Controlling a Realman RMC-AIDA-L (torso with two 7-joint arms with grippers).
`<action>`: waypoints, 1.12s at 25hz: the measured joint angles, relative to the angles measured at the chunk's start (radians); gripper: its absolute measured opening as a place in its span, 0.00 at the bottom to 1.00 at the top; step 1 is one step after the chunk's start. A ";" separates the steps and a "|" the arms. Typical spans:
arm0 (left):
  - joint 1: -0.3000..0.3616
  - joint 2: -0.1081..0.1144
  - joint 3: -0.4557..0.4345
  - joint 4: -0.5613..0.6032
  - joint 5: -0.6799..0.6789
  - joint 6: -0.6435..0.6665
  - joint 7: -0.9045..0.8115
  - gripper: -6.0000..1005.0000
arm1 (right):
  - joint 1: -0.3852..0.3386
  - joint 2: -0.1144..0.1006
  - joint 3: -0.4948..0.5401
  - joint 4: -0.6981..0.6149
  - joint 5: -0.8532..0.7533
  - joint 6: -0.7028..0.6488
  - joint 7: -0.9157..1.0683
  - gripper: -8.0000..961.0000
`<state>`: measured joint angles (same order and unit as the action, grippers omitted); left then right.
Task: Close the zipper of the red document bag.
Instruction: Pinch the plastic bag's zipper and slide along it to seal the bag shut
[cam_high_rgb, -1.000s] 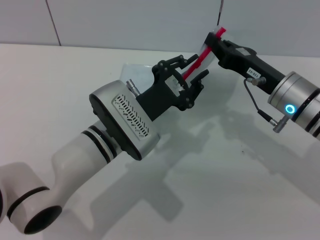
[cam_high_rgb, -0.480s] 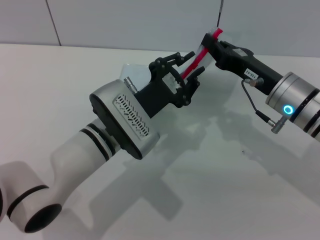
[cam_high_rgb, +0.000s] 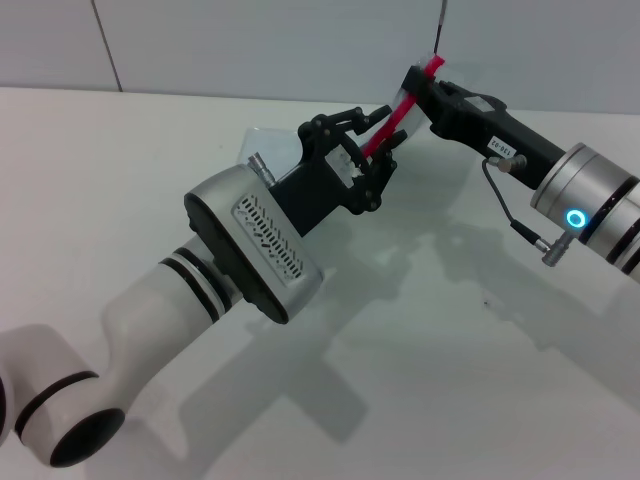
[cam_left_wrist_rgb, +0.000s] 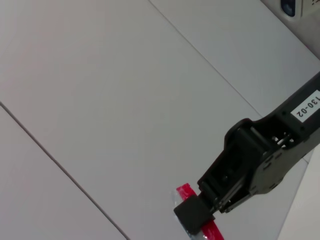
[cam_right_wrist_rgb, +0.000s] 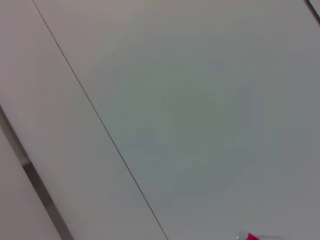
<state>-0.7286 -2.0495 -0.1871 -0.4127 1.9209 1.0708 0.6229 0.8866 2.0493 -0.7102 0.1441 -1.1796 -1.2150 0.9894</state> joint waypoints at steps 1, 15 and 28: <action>0.000 0.000 0.000 0.000 -0.002 0.000 0.004 0.29 | 0.000 0.000 0.000 0.000 0.000 0.000 0.000 0.02; 0.001 -0.003 0.000 -0.003 -0.022 0.000 0.027 0.22 | 0.000 0.000 0.000 0.000 0.000 0.002 0.000 0.03; 0.009 -0.003 0.000 -0.003 -0.022 -0.001 0.028 0.13 | 0.000 0.000 0.000 0.000 0.000 0.008 0.000 0.04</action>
<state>-0.7191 -2.0524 -0.1871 -0.4158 1.8990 1.0695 0.6505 0.8866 2.0494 -0.7103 0.1443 -1.1797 -1.2072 0.9894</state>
